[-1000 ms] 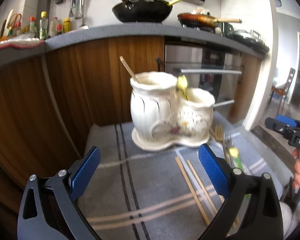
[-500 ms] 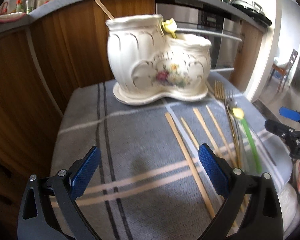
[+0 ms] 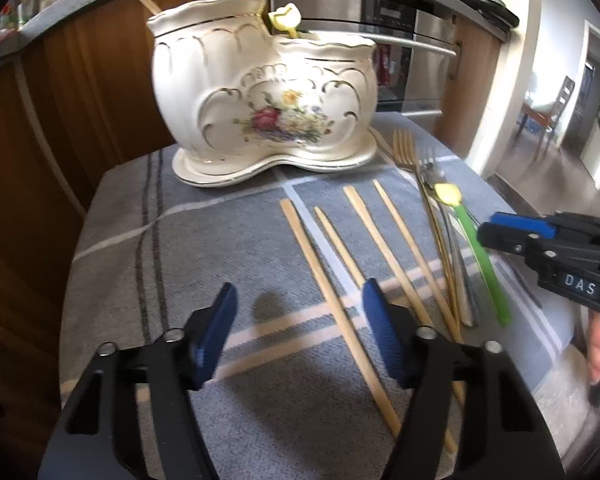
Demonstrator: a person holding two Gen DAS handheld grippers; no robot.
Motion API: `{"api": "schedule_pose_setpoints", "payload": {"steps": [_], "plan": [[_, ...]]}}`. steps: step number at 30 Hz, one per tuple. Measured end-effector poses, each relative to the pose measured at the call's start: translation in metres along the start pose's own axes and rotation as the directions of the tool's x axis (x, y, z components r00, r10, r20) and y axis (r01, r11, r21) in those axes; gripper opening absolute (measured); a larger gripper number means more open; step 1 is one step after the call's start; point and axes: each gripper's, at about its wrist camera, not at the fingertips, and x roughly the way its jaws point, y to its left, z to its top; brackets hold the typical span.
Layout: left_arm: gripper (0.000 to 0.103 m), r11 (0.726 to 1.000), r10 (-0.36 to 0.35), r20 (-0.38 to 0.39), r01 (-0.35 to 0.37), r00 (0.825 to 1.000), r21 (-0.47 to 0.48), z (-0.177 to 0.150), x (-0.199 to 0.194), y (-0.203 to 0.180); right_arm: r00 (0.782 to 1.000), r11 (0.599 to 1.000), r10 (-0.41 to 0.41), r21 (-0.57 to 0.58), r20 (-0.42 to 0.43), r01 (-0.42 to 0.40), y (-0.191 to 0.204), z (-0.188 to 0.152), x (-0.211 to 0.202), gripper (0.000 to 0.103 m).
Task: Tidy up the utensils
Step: 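Grasp another wooden chopstick with the left tool while the right tool grasps the green utensil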
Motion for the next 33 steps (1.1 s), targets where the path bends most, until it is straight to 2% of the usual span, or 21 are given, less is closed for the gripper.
{"api": "schedule_pose_setpoints", "payload": {"steps": [4,7,14,16,20,23,33], "plan": [[0.045,1.000,-0.012,-0.023,0.012,1.000,0.016,0.000,0.005,-0.003,0.999,1.000,-0.010,-0.006,-0.031,0.010,0.005,0.001,0.006,0.020],[0.037,1.000,-0.019,-0.054,0.019,0.998,0.003,0.001,0.012,-0.001,0.999,1.000,-0.028,-0.008,-0.047,0.028,0.006,0.003,0.011,0.020],[0.034,0.999,0.015,-0.083,-0.012,0.996,0.036,0.012,0.023,-0.004,0.997,0.998,-0.062,-0.018,-0.045,0.062,0.007,0.011,0.020,0.019],[0.011,0.998,0.016,-0.094,-0.010,0.995,0.055,0.014,0.023,-0.006,0.997,0.998,-0.059,-0.008,-0.040,0.058,0.005,0.011,0.021,0.016],[0.010,0.997,0.015,-0.096,-0.007,0.995,0.081,0.012,0.021,-0.004,0.998,0.999,-0.049,0.003,-0.028,0.049,0.000,0.010,0.019,0.010],[0.007,0.998,-0.005,-0.091,0.010,0.996,0.060,0.009,0.018,0.003,0.999,0.999,-0.043,0.007,-0.009,0.043,-0.001,0.010,0.015,0.010],[0.006,0.999,-0.027,-0.013,0.028,1.000,0.030,0.012,-0.008,0.018,0.997,0.999,0.022,0.027,0.069,-0.024,-0.001,0.009,-0.009,0.010]]}}
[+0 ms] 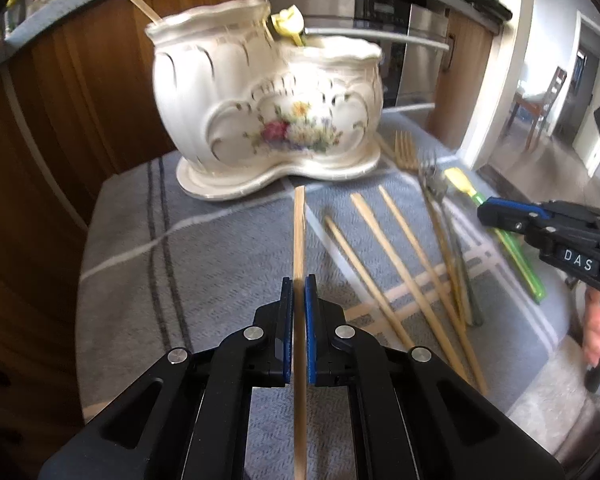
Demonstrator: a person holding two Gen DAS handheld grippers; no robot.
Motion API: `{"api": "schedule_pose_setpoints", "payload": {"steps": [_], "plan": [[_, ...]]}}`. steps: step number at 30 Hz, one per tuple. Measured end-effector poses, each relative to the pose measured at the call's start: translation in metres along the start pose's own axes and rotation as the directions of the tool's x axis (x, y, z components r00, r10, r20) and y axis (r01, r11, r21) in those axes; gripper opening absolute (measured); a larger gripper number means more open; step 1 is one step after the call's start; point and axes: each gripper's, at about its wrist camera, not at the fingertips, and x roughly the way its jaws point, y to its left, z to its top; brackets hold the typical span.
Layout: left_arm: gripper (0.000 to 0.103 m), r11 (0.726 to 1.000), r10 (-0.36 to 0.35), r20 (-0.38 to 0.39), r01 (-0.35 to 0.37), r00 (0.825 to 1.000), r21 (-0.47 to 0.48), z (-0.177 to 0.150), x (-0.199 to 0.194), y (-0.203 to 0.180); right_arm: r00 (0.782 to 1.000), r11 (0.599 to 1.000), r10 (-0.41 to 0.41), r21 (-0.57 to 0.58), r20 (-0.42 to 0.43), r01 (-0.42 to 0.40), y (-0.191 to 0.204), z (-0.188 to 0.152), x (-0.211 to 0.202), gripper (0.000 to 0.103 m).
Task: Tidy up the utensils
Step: 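Grasp another wooden chopstick with the left tool while the right tool grasps the green utensil, then drop the chopstick into the tall cup while the right tool drops the green utensil into the short cup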
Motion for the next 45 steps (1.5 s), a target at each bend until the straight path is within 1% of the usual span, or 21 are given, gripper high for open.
{"api": "schedule_pose_setpoints", "payload": {"steps": [3,7,10,12,15,20,22,26,30,34,37,39,41,42,45], "plan": [[0.006,1.000,-0.001,0.044,0.001,0.999,0.007,-0.001,-0.009,0.002,1.000,1.000,0.015,-0.001,0.017,-0.015,0.002,-0.001,-0.005,0.010],[0.006,1.000,-0.024,0.111,0.025,0.993,-0.012,0.002,-0.024,0.009,0.995,0.999,0.047,-0.017,0.090,-0.045,0.008,0.005,-0.021,0.010],[0.006,1.000,-0.028,0.178,0.030,0.984,-0.008,0.012,-0.041,0.014,0.986,0.997,0.070,-0.043,0.154,-0.064,0.013,0.016,-0.035,0.010],[0.006,1.000,-0.026,0.231,0.028,0.973,-0.004,0.022,-0.053,0.017,0.978,0.996,0.085,-0.050,0.193,-0.076,0.014,0.026,-0.042,0.010],[0.006,1.000,-0.028,0.297,0.029,0.954,0.001,0.039,-0.068,0.021,0.960,0.993,0.114,-0.060,0.257,-0.102,0.017,0.046,-0.051,0.010],[0.006,0.999,-0.029,0.392,0.042,0.919,-0.024,0.083,-0.079,0.037,0.930,0.986,0.160,-0.094,0.331,-0.136,0.027,0.087,-0.052,0.010],[0.006,0.998,-0.027,0.424,0.046,0.905,-0.033,0.100,-0.081,0.044,0.914,0.984,0.176,-0.102,0.366,-0.149,0.030,0.105,-0.050,0.010],[0.006,0.997,-0.027,0.475,0.057,0.880,-0.050,0.132,-0.081,0.055,0.895,0.977,0.208,-0.118,0.395,-0.176,0.033,0.134,-0.041,0.010],[0.006,0.995,-0.020,0.509,0.065,0.861,-0.070,0.161,-0.073,0.066,0.883,0.974,0.223,-0.120,0.413,-0.190,0.034,0.156,-0.031,0.010],[0.006,0.994,-0.019,0.547,0.075,0.837,-0.080,0.179,-0.065,0.070,0.861,0.962,0.268,-0.081,0.433,-0.259,0.031,0.173,-0.016,0.010],[0.006,0.993,-0.020,0.573,0.084,0.819,-0.086,0.187,-0.056,0.069,0.845,0.947,0.302,-0.042,0.442,-0.317,0.029,0.178,0.000,0.010],[0.006,0.992,-0.009,0.581,0.079,0.814,-0.095,0.191,-0.049,0.067,0.834,0.936,0.319,-0.012,0.450,-0.352,0.026,0.177,0.011,0.010],[0.006,0.994,0.012,0.586,0.054,0.810,-0.095,0.194,-0.041,0.064,0.830,0.931,0.316,0.017,0.458,-0.364,0.024,0.175,0.024,0.010],[0.006,0.996,0.029,0.589,0.027,0.808,-0.086,0.194,-0.036,0.059,0.831,0.930,0.315,0.025,0.459,-0.367,0.023,0.174,0.027,0.010],[0.006,0.998,0.048,0.599,-0.012,0.799,-0.064,0.192,-0.028,0.052,0.840,0.934,0.298,0.044,0.454,-0.355,0.022,0.166,0.042,0.010]]}}
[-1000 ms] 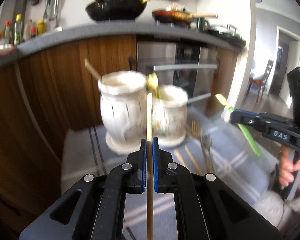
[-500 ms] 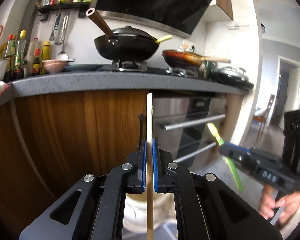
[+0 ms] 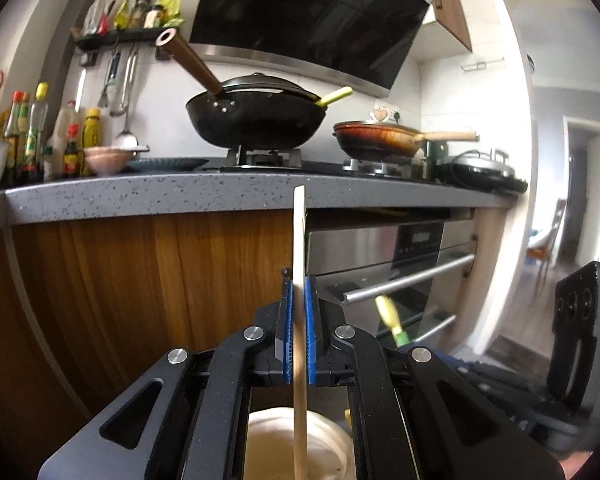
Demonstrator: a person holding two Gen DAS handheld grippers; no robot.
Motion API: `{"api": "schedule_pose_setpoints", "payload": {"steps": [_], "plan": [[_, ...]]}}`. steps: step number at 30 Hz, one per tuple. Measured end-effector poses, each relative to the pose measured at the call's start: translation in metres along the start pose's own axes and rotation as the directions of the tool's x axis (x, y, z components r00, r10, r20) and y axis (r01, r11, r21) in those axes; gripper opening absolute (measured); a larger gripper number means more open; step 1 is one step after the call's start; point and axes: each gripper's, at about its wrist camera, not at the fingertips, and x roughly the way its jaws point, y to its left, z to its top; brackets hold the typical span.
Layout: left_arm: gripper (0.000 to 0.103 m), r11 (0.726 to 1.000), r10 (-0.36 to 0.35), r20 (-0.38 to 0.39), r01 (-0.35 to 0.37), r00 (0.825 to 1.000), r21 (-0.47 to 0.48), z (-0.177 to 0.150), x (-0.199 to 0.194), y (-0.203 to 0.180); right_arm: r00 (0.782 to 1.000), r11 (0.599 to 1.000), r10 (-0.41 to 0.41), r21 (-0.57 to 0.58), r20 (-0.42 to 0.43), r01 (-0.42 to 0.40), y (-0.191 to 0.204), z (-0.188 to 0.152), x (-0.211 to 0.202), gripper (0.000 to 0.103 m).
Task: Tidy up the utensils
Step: 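Drop the chopstick into the tall cup while the right tool drops the green utensil into the short cup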
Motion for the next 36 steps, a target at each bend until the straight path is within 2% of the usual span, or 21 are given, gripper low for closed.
{"api": "schedule_pose_setpoints", "payload": {"steps": [4,10,14,18,24,25,26,27,28,30,32,34,35,36], "plan": [[0.006,1.000,0.001,0.000,-0.001,1.000,0.029,-0.009,0.001,-0.004,0.999,0.999,-0.035,-0.027,-0.010,0.035,-0.003,-0.011,0.004,0.010],[0.006,0.999,-0.002,-0.017,0.003,1.000,0.035,-0.018,-0.015,0.003,0.999,0.996,-0.043,-0.078,-0.023,0.042,0.000,-0.021,-0.005,0.010],[0.006,0.999,0.025,-0.056,-0.022,0.998,0.050,-0.024,-0.031,0.009,0.998,0.992,-0.055,-0.113,-0.043,0.050,0.003,-0.028,-0.013,0.010],[0.006,0.998,0.055,-0.108,-0.054,0.993,0.019,-0.029,-0.043,0.019,0.995,0.988,-0.081,-0.139,-0.060,0.072,0.006,-0.033,-0.019,0.010],[0.006,0.996,0.082,-0.131,-0.078,0.988,0.032,-0.034,-0.055,0.023,0.992,0.979,-0.109,-0.183,-0.070,0.095,0.012,-0.039,-0.022,0.011],[0.006,0.996,0.089,-0.135,-0.084,0.987,0.040,-0.034,-0.055,0.023,0.991,0.979,-0.113,-0.179,-0.072,0.099,0.011,-0.038,-0.022,0.017],[0.007,0.995,0.093,-0.138,-0.088,0.986,0.044,-0.033,-0.056,0.022,0.991,0.980,-0.113,-0.170,-0.073,0.099,0.010,-0.037,-0.023,0.030],[0.007,0.995,0.093,-0.139,-0.088,0.986,0.046,-0.032,-0.057,0.022,0.992,0.983,-0.106,-0.156,-0.068,0.094,0.009,-0.036,-0.026,0.035],[0.010,0.995,0.095,-0.136,-0.089,0.986,0.049,-0.032,-0.059,0.021,0.993,0.984,-0.105,-0.152,-0.062,0.094,0.009,-0.034,-0.028,0.039],[0.014,0.994,0.102,-0.133,-0.095,0.986,0.053,-0.031,-0.064,0.020,0.992,0.983,-0.112,-0.152,-0.056,0.102,0.009,-0.032,-0.033,0.040],[0.022,0.994,0.105,-0.136,-0.099,0.985,0.052,-0.030,-0.068,0.020,0.992,0.984,-0.117,-0.144,-0.051,0.109,0.009,-0.031,-0.042,0.048],[0.043,0.993,0.110,-0.132,-0.104,0.985,0.047,-0.030,-0.075,0.020,0.992,0.984,-0.119,-0.137,-0.049,0.112,0.009,-0.030,-0.050,0.057],[0.048,0.993,0.112,-0.129,-0.107,0.985,0.046,-0.030,-0.077,0.020,0.991,0.984,-0.122,-0.136,-0.047,0.115,0.010,-0.030,-0.054,0.064],[0.056,0.993,0.116,-0.125,-0.111,0.985,0.045,-0.030,-0.082,0.019,0.991,0.983,-0.127,-0.138,-0.045,0.120,0.010,-0.030,-0.058,0.066]]}}
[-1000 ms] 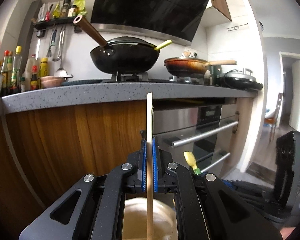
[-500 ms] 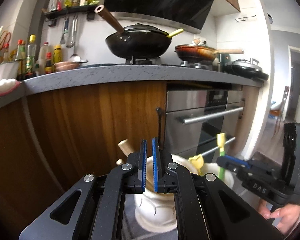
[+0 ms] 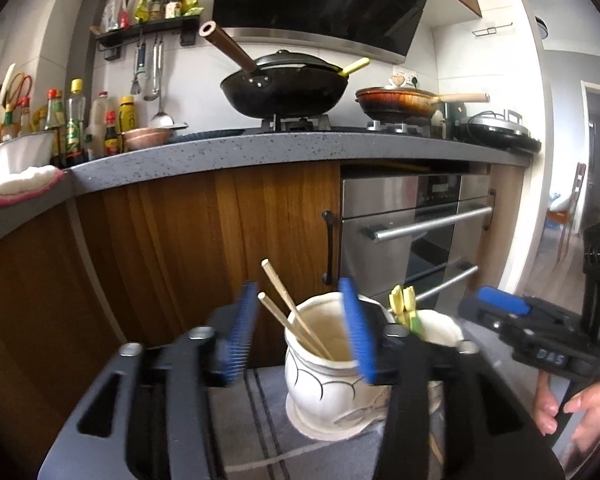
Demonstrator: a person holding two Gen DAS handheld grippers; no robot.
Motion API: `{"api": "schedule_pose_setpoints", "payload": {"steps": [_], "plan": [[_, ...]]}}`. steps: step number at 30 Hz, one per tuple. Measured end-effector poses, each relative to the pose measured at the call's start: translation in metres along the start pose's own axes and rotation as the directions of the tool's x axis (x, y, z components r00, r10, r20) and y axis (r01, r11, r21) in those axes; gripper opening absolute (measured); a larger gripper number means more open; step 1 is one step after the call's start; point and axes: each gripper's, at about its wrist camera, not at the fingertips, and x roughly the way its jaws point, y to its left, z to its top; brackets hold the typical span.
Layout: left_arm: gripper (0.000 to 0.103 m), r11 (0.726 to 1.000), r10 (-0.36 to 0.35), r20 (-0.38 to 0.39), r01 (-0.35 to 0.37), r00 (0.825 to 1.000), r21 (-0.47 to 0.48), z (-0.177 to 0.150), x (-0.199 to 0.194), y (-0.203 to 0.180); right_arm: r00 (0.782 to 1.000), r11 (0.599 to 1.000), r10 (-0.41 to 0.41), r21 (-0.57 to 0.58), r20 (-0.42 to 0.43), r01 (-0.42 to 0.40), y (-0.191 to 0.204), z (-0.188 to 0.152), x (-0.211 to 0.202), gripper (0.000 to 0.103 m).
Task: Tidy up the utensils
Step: 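Drop the chopstick into the tall cup while the right tool drops the green utensil into the short cup, then move both open tools back over the forks and chopsticks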
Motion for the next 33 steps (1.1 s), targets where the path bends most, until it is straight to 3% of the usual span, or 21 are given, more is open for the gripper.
{"api": "schedule_pose_setpoints", "payload": {"steps": [5,10,16,33], "plan": [[0.075,1.000,0.007,-0.002,-0.007,1.000,0.003,-0.006,-0.016,-0.003,1.000,1.000,-0.015,-0.021,-0.007,0.014,0.005,-0.004,-0.026,0.087],[0.092,1.000,0.015,0.009,-0.015,1.000,0.003,-0.013,-0.036,-0.008,0.999,0.996,-0.054,-0.068,-0.004,0.054,0.016,-0.009,-0.051,0.097],[0.095,0.999,0.036,-0.006,-0.036,0.999,0.004,-0.021,-0.050,-0.010,0.994,0.988,-0.105,-0.107,0.037,0.109,0.027,-0.009,-0.082,0.097],[0.097,0.999,0.034,-0.086,-0.037,0.996,-0.038,-0.047,-0.073,-0.015,0.981,0.969,-0.192,-0.151,0.027,0.194,0.025,-0.027,-0.119,0.097]]}}
